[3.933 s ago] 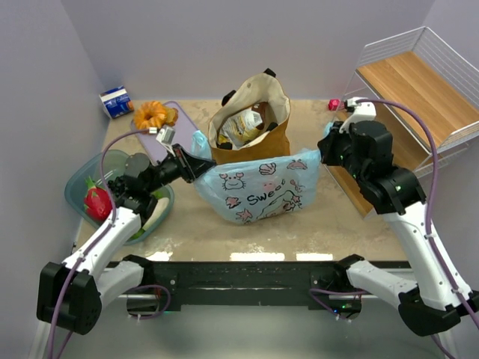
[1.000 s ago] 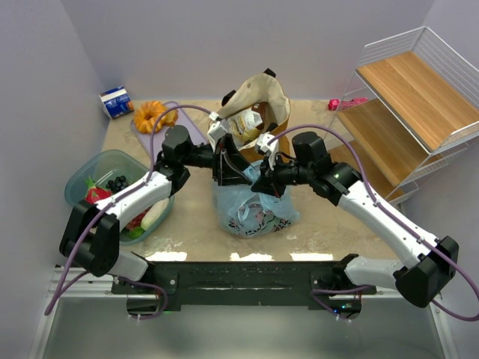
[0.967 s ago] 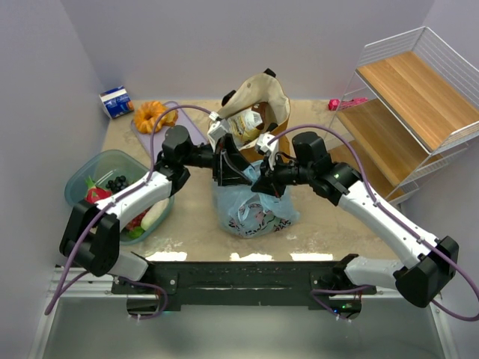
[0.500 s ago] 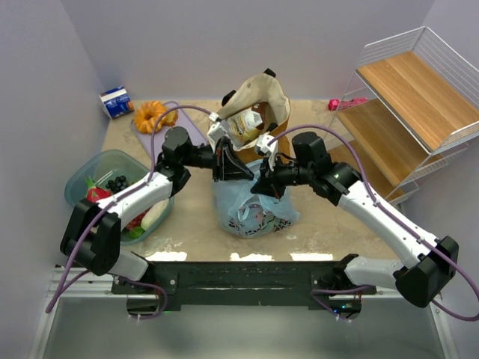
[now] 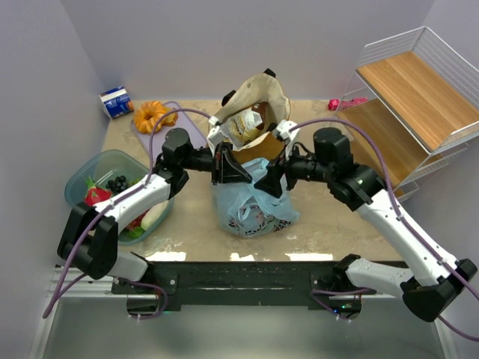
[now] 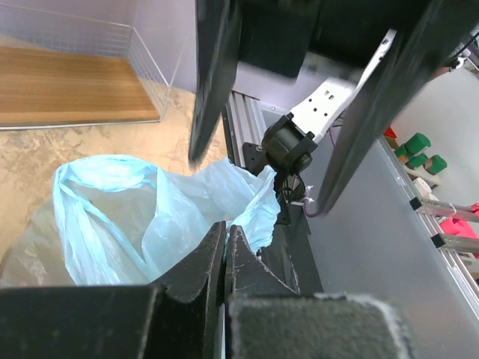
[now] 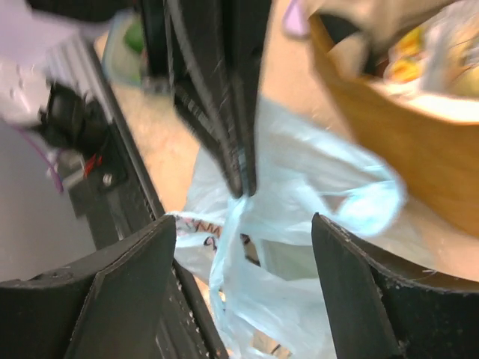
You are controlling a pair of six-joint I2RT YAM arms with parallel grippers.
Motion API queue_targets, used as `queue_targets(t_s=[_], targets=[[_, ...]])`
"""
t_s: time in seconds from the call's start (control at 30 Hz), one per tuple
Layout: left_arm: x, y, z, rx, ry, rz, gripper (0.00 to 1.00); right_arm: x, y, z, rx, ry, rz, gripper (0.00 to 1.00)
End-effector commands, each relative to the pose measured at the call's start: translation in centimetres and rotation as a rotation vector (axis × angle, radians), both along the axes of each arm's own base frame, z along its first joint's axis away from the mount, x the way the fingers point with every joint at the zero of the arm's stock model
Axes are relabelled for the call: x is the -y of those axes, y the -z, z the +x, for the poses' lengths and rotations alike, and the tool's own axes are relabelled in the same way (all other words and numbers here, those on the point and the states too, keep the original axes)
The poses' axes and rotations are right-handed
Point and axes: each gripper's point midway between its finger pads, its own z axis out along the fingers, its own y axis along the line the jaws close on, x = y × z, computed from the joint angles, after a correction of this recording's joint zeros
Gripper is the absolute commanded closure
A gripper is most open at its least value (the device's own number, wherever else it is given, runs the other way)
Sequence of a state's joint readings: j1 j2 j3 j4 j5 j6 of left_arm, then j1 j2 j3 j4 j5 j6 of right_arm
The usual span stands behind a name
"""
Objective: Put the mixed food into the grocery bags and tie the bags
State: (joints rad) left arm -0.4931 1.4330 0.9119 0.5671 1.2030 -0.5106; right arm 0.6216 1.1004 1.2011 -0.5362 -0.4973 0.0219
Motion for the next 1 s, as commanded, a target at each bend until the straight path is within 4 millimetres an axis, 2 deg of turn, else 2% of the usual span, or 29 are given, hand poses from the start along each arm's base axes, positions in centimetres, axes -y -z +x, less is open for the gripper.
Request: queue_targets(t_s=[0.0,0.03,0.07,0.1,0.13,0.23,0.3,0.37,0.57,0.67,0.9,0.97], targets=[[-0.4,-1.5,-0.2,0.087,-0.018,-0.019,1.00,2.0,-4.2,2.9,-0.021,0.180,0.086,0.21],[-0.4,-1.4,-0.2,0.086,-0.019,-0.018,1.00,2.0,-3.7,3.1,-0.044,0.190,0.075,0.21],[-0.4,-1.5,-0.2,0.091,-0.021,-0.020,1.00,2.0,-3.1,3.7,-0.061,0.199,0.063,0.14],[-0.4,-1.6,-0.2,0.094,-0.021,-0.021,1.00,1.9,-2.5,3.8,-0.073,0.200,0.050,0.13],[-0.4,-1.7,-0.2,0.101,-0.026,-0.022,1.00,2.0,-2.1,4.3,-0.068,0.210,0.040,0.07],[-0.5,-1.7,-0.3,0.105,-0.021,-0.021,1.00,1.6,-1.0,4.5,-0.022,0.160,0.030,0.04],[-0.5,-1.7,-0.4,0.104,-0.018,-0.019,1.00,1.5,-0.2,4.4,0.001,0.123,0.027,0.04],[-0.5,-1.6,-0.4,0.105,-0.015,-0.017,1.00,1.3,-0.5,4.6,0.048,0.085,0.047,0.04],[-0.6,-1.6,-0.6,0.105,-0.009,-0.017,1.00,1.2,1.1,6.2,0.012,0.060,0.066,0.05],[-0.6,-1.6,-0.6,0.110,-0.007,-0.017,1.00,0.9,1.8,6.1,-0.007,0.012,0.088,0.05],[-0.5,-1.7,-0.6,0.116,-0.006,-0.018,1.00,0.1,3.3,4.0,-0.051,-0.156,0.128,0.11],[-0.5,-1.8,-0.4,0.117,-0.011,-0.018,1.00,0.0,3.6,3.5,-0.065,-0.185,0.132,0.18]])
